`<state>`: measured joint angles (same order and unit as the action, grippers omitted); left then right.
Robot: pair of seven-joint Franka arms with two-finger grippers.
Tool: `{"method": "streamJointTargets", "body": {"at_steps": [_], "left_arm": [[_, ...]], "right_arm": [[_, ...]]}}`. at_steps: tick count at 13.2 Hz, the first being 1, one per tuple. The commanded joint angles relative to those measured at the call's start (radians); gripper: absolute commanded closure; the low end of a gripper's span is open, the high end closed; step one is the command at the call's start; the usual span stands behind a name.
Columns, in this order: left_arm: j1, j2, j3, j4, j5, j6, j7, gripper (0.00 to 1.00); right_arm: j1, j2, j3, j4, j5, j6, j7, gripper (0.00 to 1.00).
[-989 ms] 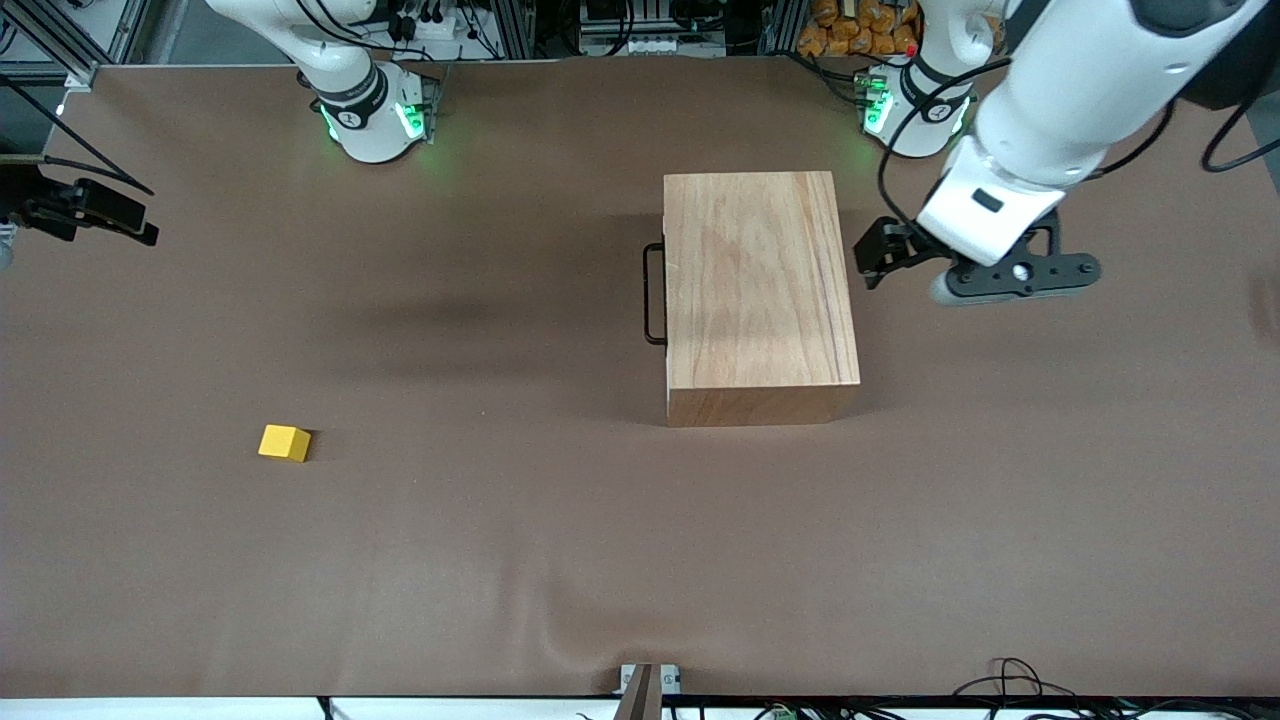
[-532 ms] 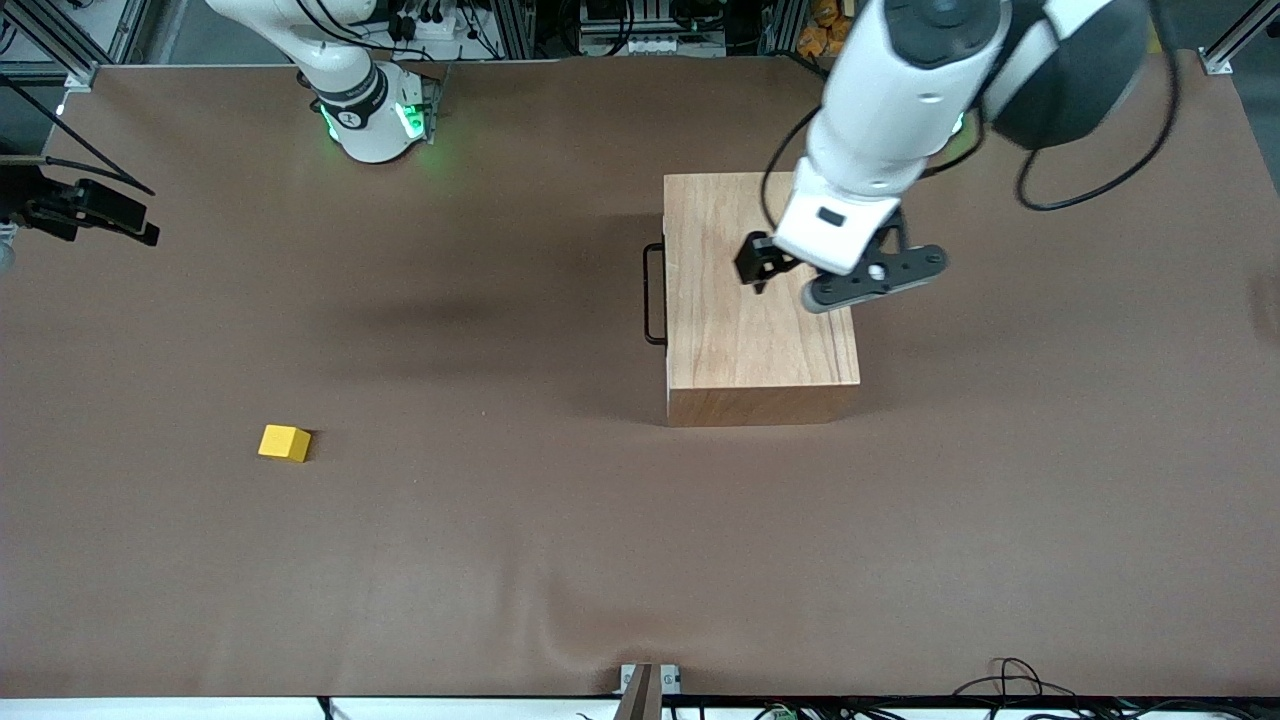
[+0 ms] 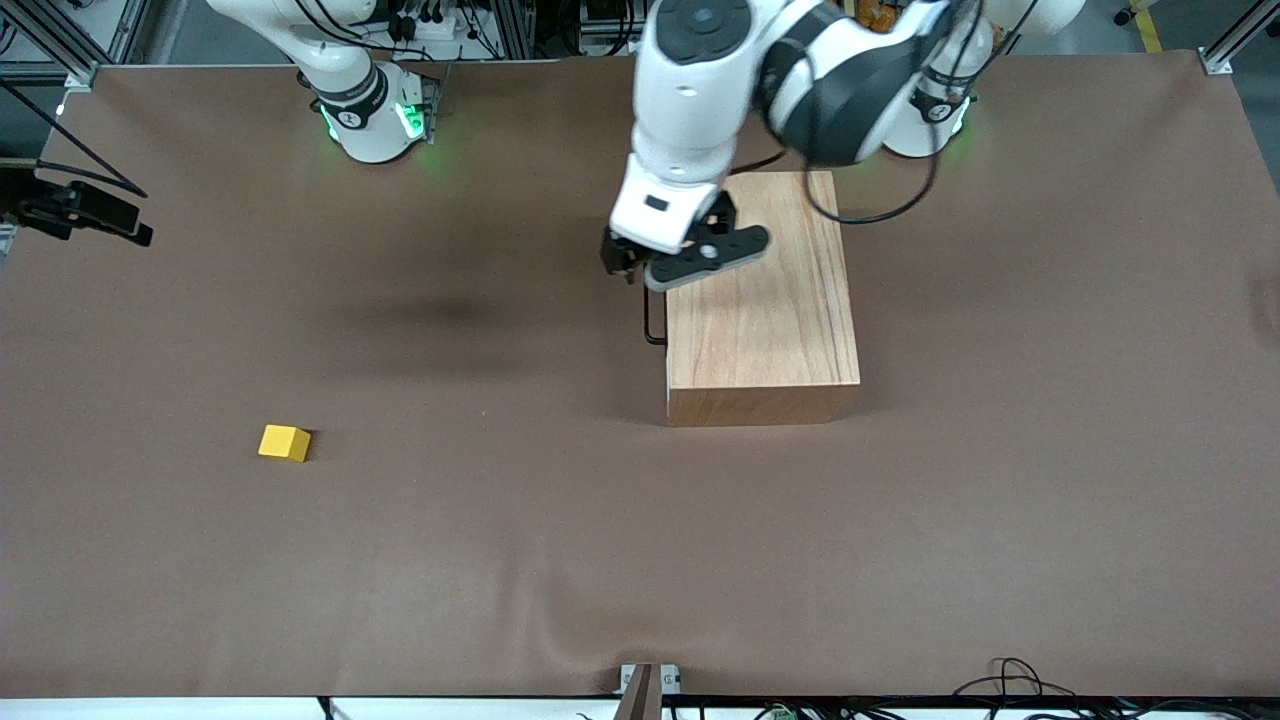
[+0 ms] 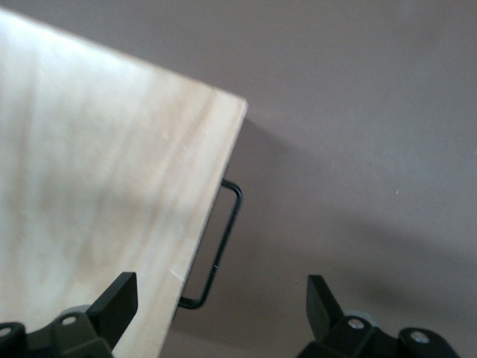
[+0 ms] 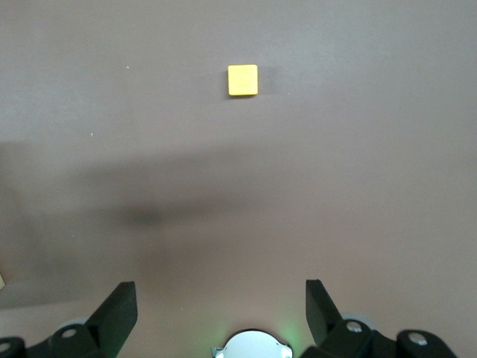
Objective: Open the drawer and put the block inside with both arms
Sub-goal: 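Reach the left gripper across the box to the black drawer handle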
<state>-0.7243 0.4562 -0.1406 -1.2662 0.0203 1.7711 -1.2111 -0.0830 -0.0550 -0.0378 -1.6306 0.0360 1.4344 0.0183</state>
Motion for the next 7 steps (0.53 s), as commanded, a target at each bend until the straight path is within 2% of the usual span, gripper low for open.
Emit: {"method": "streamJointTargets", "body": {"at_steps": [1, 3, 6, 7], "left_arm": [[-0.093, 0.116, 0.053, 0.114, 0.024, 0.017, -0.1, 0.0], [-0.185, 0.163, 0.134, 0.122, 0.024, 0.05, -0.129, 0.0], [-0.292, 0.228, 0.255, 0.122, 0.03, 0.085, -0.047, 0.0], [-0.317, 0.24, 0.274, 0.122, 0.03, 0.087, -0.032, 0.0]], "right_arm": [[-0.032, -0.016, 0.01, -0.011, -0.011, -0.009, 0.002, 0.0], [-0.027, -0.017, 0.012, -0.012, -0.011, -0.012, 0.005, 0.0], [-0.018, -0.016, 0.016, -0.023, -0.011, -0.045, 0.012, 0.0], [-0.017, -0.016, 0.016, -0.029, -0.011, -0.046, 0.012, 0.0]]}}
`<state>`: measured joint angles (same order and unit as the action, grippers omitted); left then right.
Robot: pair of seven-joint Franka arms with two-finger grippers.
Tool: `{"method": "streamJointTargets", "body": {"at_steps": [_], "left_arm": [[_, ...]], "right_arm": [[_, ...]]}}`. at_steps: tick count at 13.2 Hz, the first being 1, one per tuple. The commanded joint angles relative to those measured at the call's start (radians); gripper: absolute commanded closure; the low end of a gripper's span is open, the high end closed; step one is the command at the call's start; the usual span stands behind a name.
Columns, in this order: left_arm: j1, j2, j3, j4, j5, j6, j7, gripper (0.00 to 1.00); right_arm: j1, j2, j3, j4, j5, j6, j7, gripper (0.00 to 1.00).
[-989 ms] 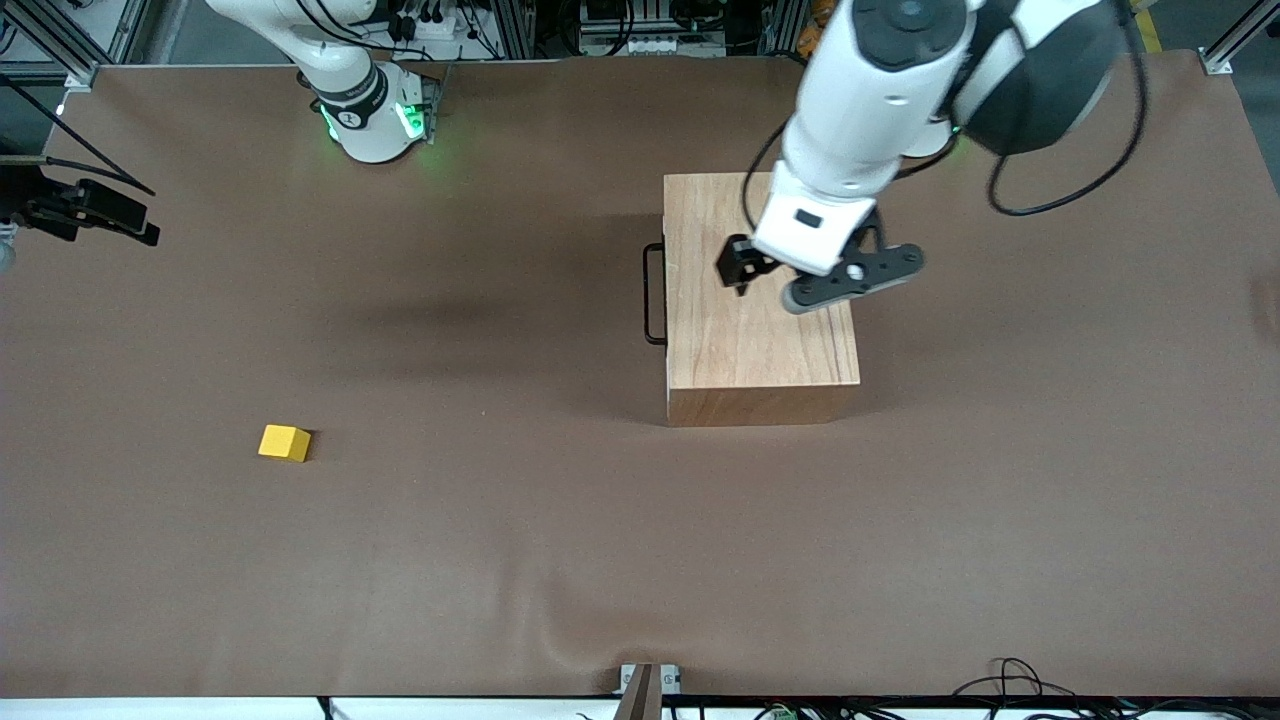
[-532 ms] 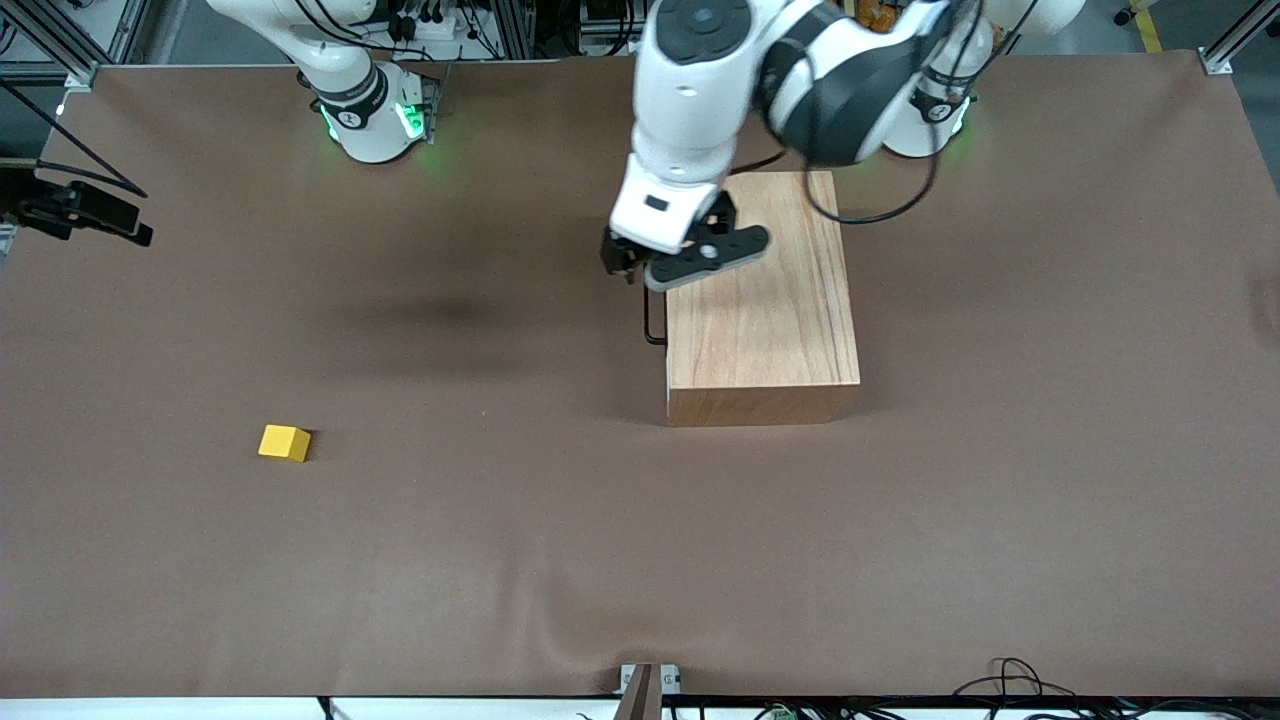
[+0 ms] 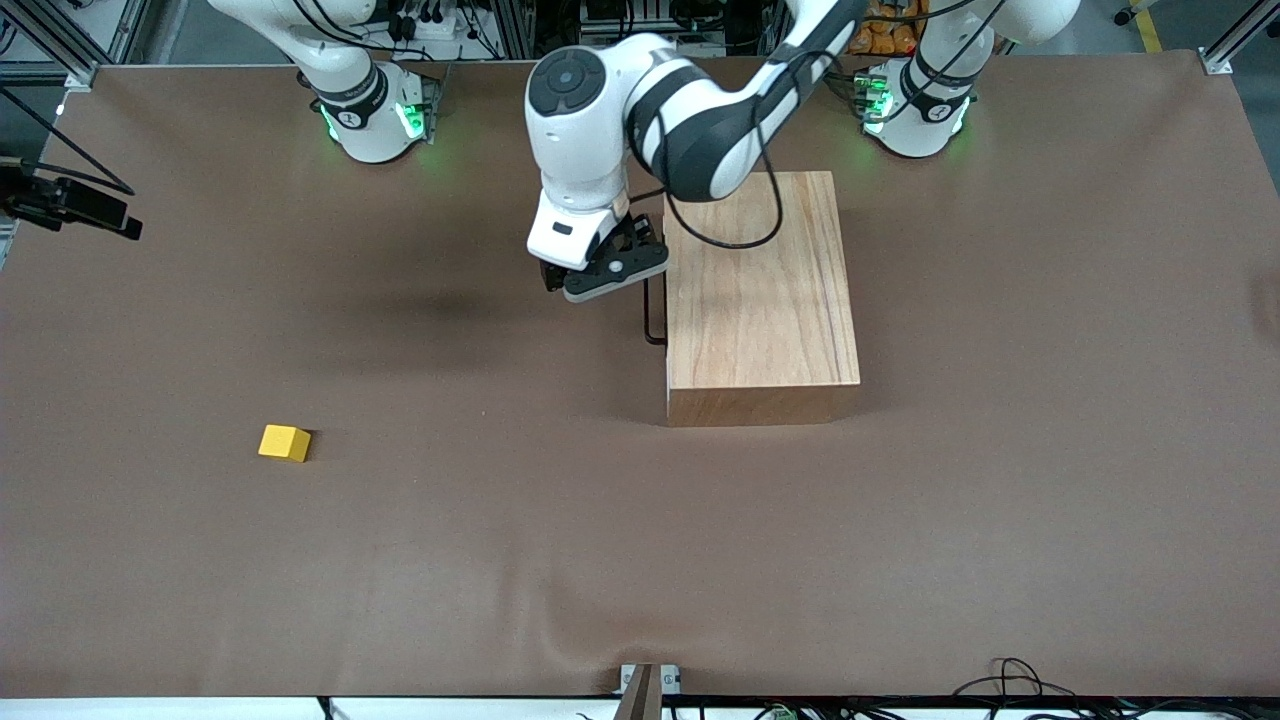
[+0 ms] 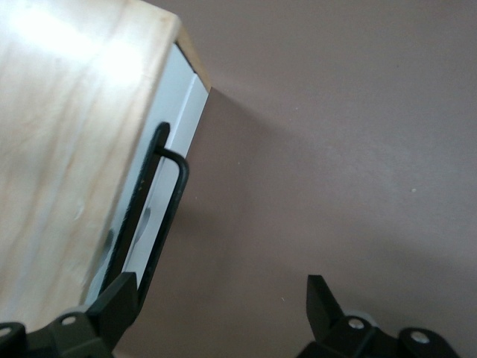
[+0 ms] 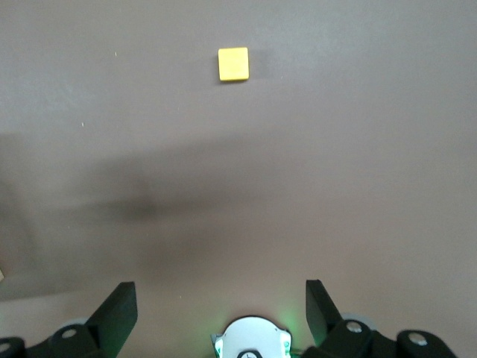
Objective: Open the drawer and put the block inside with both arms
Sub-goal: 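Reach the left gripper across the box to the black drawer handle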
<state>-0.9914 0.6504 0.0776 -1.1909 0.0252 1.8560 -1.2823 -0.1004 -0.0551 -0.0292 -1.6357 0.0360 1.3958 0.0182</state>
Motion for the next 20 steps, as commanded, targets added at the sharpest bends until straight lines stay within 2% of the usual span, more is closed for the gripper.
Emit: {"method": "streamJointTargets", "body": {"at_steps": [1, 4, 7, 9, 14, 20], "left_arm": [[-0.062, 0.061, 0.057, 0.044, 0.027, 0.0, 0.049, 0.0], [-0.104, 0.103, 0.047, 0.034, 0.151, -0.046, 0.073, 0.0], [-0.105, 0.117, 0.047, 0.022, 0.157, -0.127, 0.26, 0.0], [-0.105, 0.123, 0.047, 0.022, 0.157, -0.165, 0.299, 0.0], [-0.105, 0.161, 0.047, 0.027, 0.156, -0.153, 0.307, 0.0], [-0.105, 0.16, 0.045, 0.028, 0.153, -0.118, 0.305, 0.0]], "right_arm": [[0.004, -0.015, 0.009, -0.024, -0.012, -0.001, 0.013, 0.0], [0.008, -0.006, 0.009, -0.059, -0.015, 0.046, 0.013, 0.0], [0.007, -0.006, 0.009, -0.059, -0.019, 0.041, 0.011, 0.0], [0.001, -0.006, 0.008, -0.059, -0.021, 0.049, 0.008, 0.0], [0.036, 0.007, 0.009, -0.059, -0.021, 0.077, 0.012, 0.0], [0.042, 0.035, 0.009, -0.059, -0.021, 0.121, 0.013, 0.0]]}}
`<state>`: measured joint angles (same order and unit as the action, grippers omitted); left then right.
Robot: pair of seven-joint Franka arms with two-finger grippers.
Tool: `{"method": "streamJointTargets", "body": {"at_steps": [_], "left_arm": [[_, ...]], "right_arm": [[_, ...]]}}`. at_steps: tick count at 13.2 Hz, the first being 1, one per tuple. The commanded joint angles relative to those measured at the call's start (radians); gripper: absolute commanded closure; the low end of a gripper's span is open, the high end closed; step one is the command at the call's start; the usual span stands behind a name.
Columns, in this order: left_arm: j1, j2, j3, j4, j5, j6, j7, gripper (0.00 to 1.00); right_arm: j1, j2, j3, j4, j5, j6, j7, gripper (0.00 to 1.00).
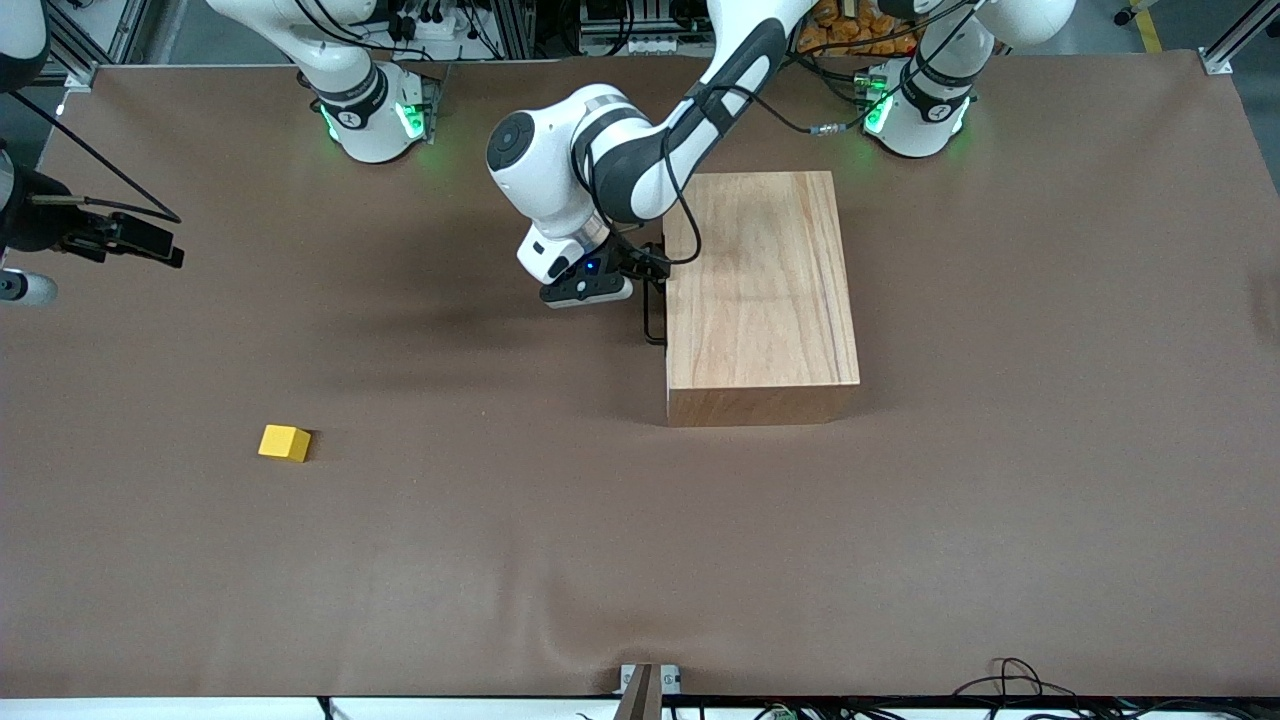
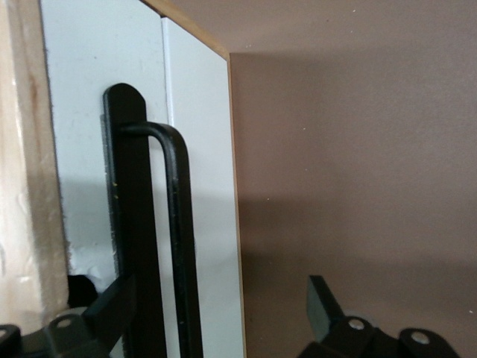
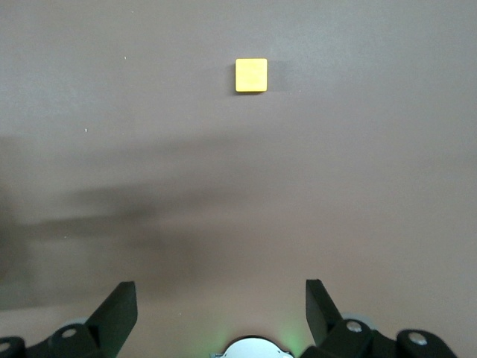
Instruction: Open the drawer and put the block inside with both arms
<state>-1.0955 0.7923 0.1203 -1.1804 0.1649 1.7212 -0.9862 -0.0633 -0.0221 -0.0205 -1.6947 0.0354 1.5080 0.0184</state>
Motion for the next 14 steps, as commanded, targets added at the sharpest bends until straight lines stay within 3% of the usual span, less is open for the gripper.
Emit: {"method": "streamJointTargets", "body": {"at_steps": [1, 14], "left_arm": [[0.0, 0.016, 0.004, 0.019, 0.013, 0.017, 0.009, 0.0], [-0.001, 0.028, -0.004, 0.016, 0.007, 0.081, 0.014, 0.0]], "right_arm": [[0.005, 0.002, 0.001, -0.002, -0.02, 0.009, 0.012, 0.0], [-0.016, -0.001, -0.004, 0.0, -0.022, -0.014, 0.006, 0.0]]}}
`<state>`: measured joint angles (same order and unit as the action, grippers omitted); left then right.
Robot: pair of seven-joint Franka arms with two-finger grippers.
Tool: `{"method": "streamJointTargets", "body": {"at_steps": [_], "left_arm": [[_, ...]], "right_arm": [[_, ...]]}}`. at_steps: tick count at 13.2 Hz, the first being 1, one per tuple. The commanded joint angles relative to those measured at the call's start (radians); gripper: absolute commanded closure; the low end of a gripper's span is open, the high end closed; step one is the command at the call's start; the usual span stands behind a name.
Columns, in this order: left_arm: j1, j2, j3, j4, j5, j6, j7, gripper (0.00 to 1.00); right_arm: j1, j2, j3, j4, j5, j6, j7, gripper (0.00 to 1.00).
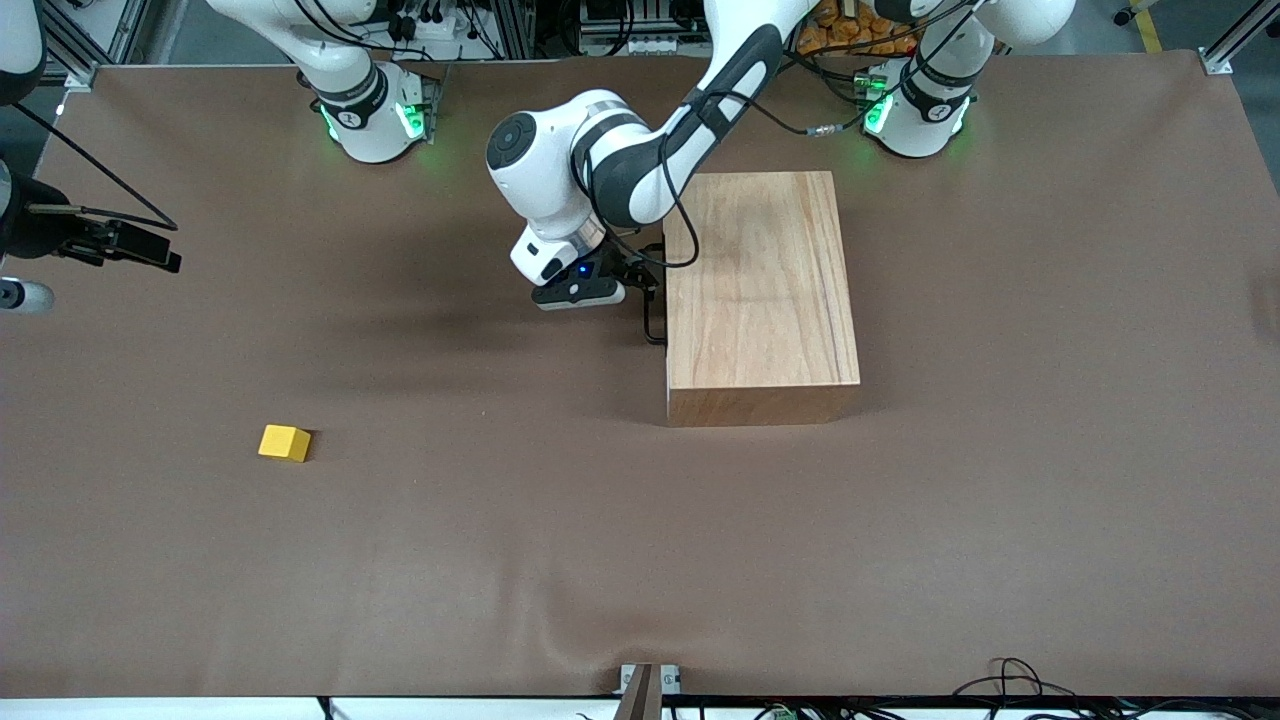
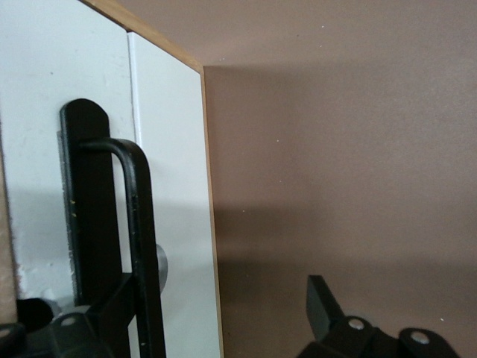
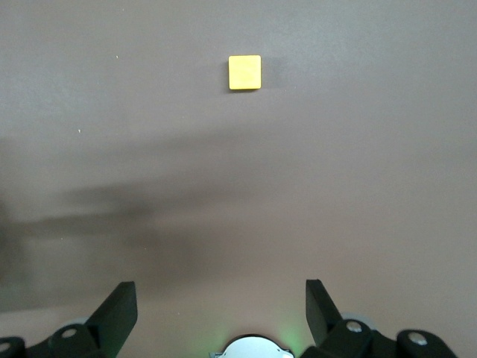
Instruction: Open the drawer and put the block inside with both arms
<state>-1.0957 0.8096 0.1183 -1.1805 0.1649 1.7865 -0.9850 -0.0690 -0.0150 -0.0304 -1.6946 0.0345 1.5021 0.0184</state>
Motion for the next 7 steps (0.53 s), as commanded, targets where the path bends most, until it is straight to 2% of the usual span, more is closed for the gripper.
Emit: {"method": "streamJointTargets", "body": {"at_steps": [1, 7], "left_arm": [[-0.001, 0.011, -0.002, 0.016, 0.005, 0.024, 0.012, 0.0], [-0.001, 0.022, -0.002, 0.018, -0.018, 0.088, 0.011, 0.0]], "right_arm": [[-0.015, -0.008, 0.006, 0.0, -0.019, -0.008, 0.006, 0.0], [-0.006, -0.006, 0.007, -0.002, -0.021, 0.092, 0.001, 0.0]]}}
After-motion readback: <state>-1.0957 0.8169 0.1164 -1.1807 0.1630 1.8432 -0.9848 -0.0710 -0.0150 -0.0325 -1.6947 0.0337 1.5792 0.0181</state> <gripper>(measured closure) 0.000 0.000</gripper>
